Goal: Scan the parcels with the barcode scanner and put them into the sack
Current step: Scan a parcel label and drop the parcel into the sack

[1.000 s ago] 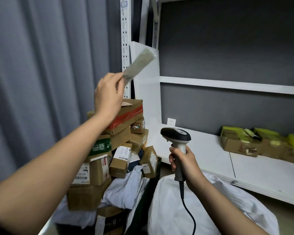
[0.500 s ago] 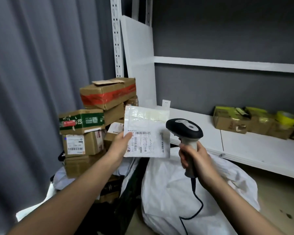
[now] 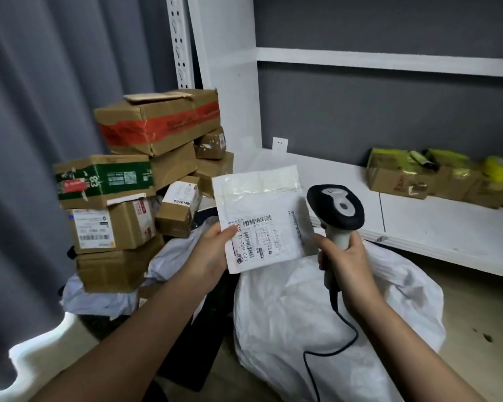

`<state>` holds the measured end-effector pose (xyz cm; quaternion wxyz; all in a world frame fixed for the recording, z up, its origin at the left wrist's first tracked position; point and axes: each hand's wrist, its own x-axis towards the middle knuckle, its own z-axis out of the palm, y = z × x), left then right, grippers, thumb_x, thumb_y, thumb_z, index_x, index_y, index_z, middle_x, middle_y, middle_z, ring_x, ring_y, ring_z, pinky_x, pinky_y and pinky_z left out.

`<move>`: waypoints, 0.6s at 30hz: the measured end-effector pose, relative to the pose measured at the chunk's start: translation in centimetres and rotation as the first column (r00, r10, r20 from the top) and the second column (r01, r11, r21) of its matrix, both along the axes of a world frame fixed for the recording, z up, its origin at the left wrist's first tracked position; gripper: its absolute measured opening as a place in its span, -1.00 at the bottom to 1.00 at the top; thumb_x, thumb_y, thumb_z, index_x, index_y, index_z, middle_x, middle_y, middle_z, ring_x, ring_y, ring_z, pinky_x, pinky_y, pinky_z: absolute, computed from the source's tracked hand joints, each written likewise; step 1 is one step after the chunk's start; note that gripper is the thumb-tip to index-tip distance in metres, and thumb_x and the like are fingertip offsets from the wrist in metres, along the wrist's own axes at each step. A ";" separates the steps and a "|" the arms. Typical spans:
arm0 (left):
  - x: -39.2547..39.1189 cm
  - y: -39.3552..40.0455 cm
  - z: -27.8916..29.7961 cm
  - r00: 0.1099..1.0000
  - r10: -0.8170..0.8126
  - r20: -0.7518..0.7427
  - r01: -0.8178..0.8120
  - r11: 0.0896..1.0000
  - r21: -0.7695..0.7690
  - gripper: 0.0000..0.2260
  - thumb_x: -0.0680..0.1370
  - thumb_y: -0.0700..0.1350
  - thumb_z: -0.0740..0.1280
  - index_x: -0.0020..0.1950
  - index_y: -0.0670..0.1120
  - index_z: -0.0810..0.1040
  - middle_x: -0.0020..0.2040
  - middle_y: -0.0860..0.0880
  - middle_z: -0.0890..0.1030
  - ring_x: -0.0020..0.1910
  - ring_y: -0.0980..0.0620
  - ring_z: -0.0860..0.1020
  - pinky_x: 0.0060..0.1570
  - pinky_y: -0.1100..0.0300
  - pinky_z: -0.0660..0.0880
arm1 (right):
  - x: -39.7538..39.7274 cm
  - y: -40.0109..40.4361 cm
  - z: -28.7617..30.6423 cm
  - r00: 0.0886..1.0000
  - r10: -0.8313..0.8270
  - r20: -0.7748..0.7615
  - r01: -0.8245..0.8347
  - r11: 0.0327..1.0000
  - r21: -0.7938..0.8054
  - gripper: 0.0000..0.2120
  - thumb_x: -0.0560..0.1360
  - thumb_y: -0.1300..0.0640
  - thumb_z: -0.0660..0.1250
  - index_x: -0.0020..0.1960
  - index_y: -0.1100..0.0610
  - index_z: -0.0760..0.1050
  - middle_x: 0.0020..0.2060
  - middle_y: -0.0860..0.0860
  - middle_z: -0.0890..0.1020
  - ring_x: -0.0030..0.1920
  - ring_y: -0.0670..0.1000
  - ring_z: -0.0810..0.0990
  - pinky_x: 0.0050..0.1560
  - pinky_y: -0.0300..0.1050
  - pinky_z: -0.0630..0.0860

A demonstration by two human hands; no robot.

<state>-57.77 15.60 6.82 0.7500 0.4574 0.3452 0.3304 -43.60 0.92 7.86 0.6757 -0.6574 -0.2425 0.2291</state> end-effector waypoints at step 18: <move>-3.0 -0.3 0.6 0.977 0.028 -0.210 0.027 0.966 0.255 -0.72 0.59 -0.36 0.23 0.30 -0.24 0.45 0.20 -0.17 0.57 0.04 -0.07 0.57 -0.30 0.30 0.60 | -2.1 -1.1 0.3 0.998 0.037 -0.045 -0.039 0.999 -0.034 -0.90 0.52 0.18 0.34 -0.08 0.12 0.41 -0.44 0.07 0.43 -0.49 -0.01 0.31 -0.50 -0.19 0.13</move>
